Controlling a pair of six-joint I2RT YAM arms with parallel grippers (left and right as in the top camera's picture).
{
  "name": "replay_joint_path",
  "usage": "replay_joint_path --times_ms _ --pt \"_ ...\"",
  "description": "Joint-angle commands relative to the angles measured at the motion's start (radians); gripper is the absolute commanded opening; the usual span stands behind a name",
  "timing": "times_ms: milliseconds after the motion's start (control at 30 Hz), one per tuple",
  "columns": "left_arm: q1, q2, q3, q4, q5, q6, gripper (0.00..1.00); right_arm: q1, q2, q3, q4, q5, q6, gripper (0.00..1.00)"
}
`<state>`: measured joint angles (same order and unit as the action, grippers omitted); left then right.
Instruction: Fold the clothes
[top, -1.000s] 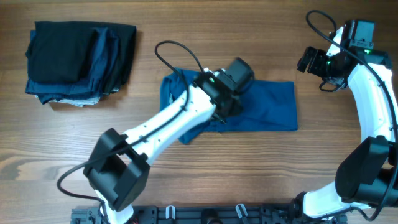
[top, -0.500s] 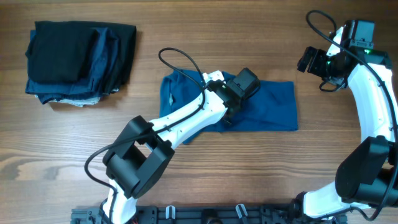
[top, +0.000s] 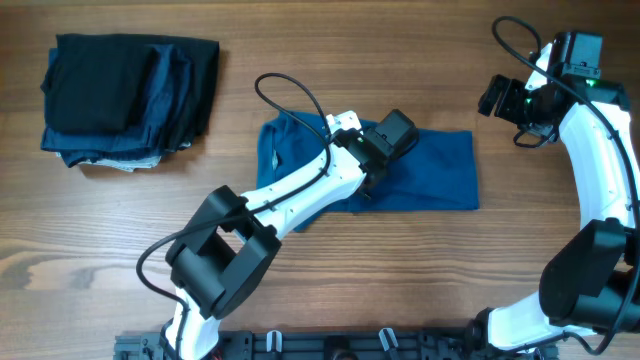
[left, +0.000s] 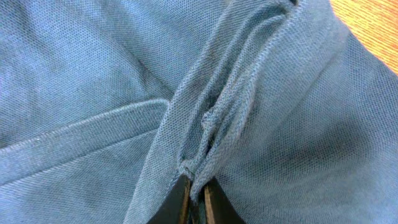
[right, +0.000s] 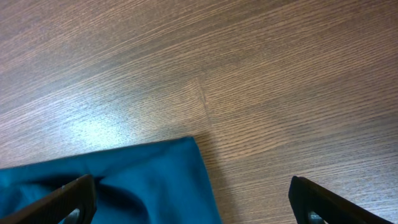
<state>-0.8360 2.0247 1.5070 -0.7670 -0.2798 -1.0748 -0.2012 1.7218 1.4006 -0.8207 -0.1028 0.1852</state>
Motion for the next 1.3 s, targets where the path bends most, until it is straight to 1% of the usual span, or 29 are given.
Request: replay_joint_path --times_ms 0,133,300,400,500,567,633,667,733,767,800,867,1000,1100,1267 --pt "0.003 -0.068 -0.007 -0.007 -0.029 0.021 0.32 0.001 0.008 0.005 0.005 0.017 -0.002 1.0" --pt "0.003 -0.064 -0.007 -0.007 -0.028 0.021 0.4 0.001 0.008 0.005 0.005 0.017 -0.002 1.0" --pt "0.003 -0.061 -0.007 -0.006 -0.028 0.02 0.4 0.001 0.008 0.005 0.005 0.017 -0.002 1.0" --pt "0.003 -0.058 -0.008 -0.007 -0.027 0.02 0.44 0.001 0.008 0.005 0.005 0.017 -0.002 1.0" --pt "0.002 -0.05 -0.008 -0.007 -0.017 0.02 0.46 0.001 0.008 0.005 0.005 0.017 -0.002 1.0" --pt "0.002 -0.045 -0.008 -0.007 0.005 0.02 0.43 0.001 0.008 0.005 0.005 0.017 -0.001 1.0" --pt "0.002 -0.045 -0.008 -0.007 0.006 0.02 0.39 0.001 0.008 0.005 0.005 0.017 -0.002 1.0" --pt "0.002 -0.045 -0.008 -0.007 0.006 0.02 0.34 0.001 0.008 0.005 0.005 0.017 -0.002 1.0" --pt "0.002 -0.045 -0.008 -0.008 0.008 0.02 0.19 0.001 0.008 0.005 0.005 0.017 -0.002 1.0" --pt "0.002 -0.045 -0.008 -0.009 0.01 0.02 0.17 0.001 0.008 0.005 0.005 0.017 -0.002 1.0" --pt "0.002 -0.045 -0.008 -0.012 0.01 0.02 0.17 0.001 0.008 0.005 0.005 0.017 -0.002 1.0" --pt "0.001 -0.045 -0.008 -0.015 0.019 0.02 0.31 0.001 0.008 0.005 0.005 0.017 -0.002 1.0" --pt "0.001 -0.045 -0.009 -0.022 0.029 0.02 0.46 0.001 0.008 0.005 0.005 0.017 -0.002 1.0" --pt "0.001 -0.045 -0.016 -0.023 0.029 0.02 0.47 0.001 0.008 0.005 0.005 0.017 -0.002 1.0" --pt "0.001 -0.043 -0.023 -0.026 0.029 0.02 0.45 0.001 0.008 0.005 0.005 0.017 -0.002 1.0"
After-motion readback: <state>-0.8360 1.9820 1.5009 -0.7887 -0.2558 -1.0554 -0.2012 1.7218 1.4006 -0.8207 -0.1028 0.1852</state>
